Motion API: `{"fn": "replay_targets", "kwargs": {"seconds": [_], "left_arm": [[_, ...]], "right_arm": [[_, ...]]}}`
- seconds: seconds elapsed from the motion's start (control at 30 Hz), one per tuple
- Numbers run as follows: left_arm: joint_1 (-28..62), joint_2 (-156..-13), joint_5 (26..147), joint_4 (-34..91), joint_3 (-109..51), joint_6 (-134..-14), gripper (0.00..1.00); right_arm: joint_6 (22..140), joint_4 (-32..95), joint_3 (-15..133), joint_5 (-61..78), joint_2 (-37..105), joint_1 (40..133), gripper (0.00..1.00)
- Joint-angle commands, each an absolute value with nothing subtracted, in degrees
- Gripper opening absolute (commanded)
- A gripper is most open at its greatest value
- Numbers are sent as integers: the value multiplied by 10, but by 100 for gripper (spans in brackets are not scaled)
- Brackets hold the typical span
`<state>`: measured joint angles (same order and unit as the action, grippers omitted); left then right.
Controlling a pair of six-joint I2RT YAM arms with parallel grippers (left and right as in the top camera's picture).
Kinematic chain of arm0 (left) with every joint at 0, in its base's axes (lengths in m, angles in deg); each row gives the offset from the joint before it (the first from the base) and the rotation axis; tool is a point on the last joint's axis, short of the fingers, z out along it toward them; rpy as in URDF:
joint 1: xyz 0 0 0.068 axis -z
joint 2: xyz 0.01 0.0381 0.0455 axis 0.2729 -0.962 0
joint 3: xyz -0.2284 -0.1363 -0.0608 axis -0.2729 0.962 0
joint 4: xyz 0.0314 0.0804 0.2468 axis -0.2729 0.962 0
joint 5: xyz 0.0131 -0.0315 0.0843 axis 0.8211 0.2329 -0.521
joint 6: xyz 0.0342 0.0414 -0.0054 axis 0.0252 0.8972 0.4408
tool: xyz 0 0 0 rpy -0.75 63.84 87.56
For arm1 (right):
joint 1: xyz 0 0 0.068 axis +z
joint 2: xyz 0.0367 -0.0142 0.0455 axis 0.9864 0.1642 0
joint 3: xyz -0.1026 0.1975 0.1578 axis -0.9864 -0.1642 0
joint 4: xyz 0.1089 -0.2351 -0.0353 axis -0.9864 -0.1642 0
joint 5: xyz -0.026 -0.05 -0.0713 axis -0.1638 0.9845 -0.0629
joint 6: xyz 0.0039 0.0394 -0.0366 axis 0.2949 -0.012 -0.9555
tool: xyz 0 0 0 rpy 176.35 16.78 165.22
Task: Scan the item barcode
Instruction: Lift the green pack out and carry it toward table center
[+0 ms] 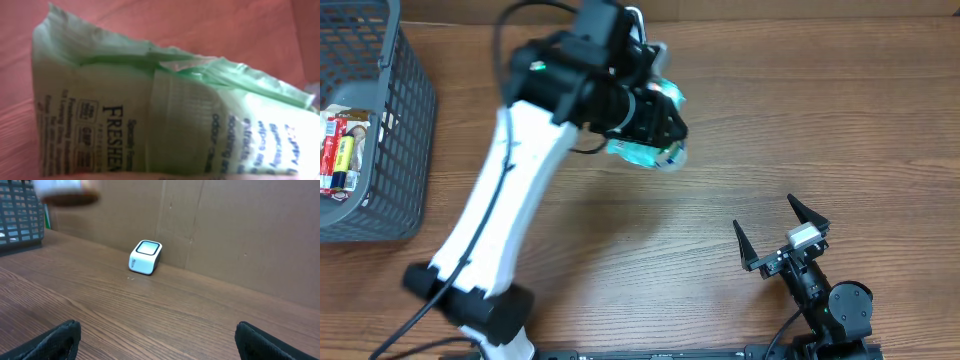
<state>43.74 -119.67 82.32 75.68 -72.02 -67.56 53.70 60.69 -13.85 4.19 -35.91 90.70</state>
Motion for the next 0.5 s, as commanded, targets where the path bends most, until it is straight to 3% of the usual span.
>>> {"fn": "replay_targets", "kwargs": {"seconds": [0.0, 0.13, 0.47], "left_arm": [[465, -1237, 843, 750, -722, -679, 4], [496, -1280, 825, 727, -721, -681, 7], [580, -1357, 639, 648, -721, -818, 4]], "right_arm": [[535, 610, -145, 47, -365, 905, 100], [535, 610, -145, 47, -365, 905, 100], [535, 610, -145, 47, -365, 905, 100]]}}
